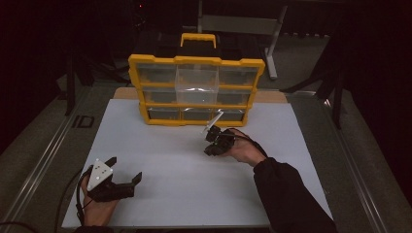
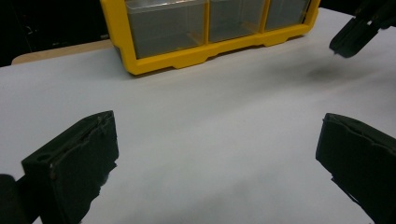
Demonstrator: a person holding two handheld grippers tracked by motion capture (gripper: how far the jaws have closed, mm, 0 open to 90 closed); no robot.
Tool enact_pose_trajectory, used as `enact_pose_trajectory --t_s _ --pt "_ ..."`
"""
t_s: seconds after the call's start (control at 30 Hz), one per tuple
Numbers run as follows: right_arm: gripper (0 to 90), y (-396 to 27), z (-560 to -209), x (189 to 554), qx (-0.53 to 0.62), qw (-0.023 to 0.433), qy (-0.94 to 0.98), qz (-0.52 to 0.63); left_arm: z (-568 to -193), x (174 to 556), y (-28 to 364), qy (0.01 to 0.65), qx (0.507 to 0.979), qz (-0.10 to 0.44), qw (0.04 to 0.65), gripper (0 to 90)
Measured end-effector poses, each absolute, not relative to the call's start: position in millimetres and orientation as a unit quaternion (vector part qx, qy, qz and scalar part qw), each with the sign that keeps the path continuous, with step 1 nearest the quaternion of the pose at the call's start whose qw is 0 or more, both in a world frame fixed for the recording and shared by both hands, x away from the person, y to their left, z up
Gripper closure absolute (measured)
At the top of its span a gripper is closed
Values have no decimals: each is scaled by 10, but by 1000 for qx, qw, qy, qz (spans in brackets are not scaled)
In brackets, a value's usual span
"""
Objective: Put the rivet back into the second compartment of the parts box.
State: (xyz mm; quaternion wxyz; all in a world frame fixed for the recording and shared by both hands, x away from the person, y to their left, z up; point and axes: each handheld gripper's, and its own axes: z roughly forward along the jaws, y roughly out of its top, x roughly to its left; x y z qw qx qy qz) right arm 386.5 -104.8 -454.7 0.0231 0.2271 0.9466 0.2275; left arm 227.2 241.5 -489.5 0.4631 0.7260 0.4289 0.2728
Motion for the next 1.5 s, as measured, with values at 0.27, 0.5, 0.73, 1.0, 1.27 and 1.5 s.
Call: enact_pose_trajectory --t_s 0.27,0.5,0.73,1.0,1.27,1.5 --pt "830 -1118 -4379 3877 226 28 944 239 -4896 2273 2414 429 726 273 463 0" --pt "830 -1164 -4227 3888 226 36 944 239 -4897 2274 2414 429 726 272 463 0" --pt "830 -1203 -4093 3907 225 40 943 243 -4896 2274 2415 429 726 273 463 0" --pt "831 -1279 -3917 3969 227 44 941 246 -4897 2276 2414 430 726 272 463 0" --pt "831 -1322 -3735 4016 233 51 940 245 -4897 2275 2414 429 726 272 464 0" --pt "831 -1334 -3591 4061 234 53 938 251 -4892 2270 2415 427 726 270 467 0"
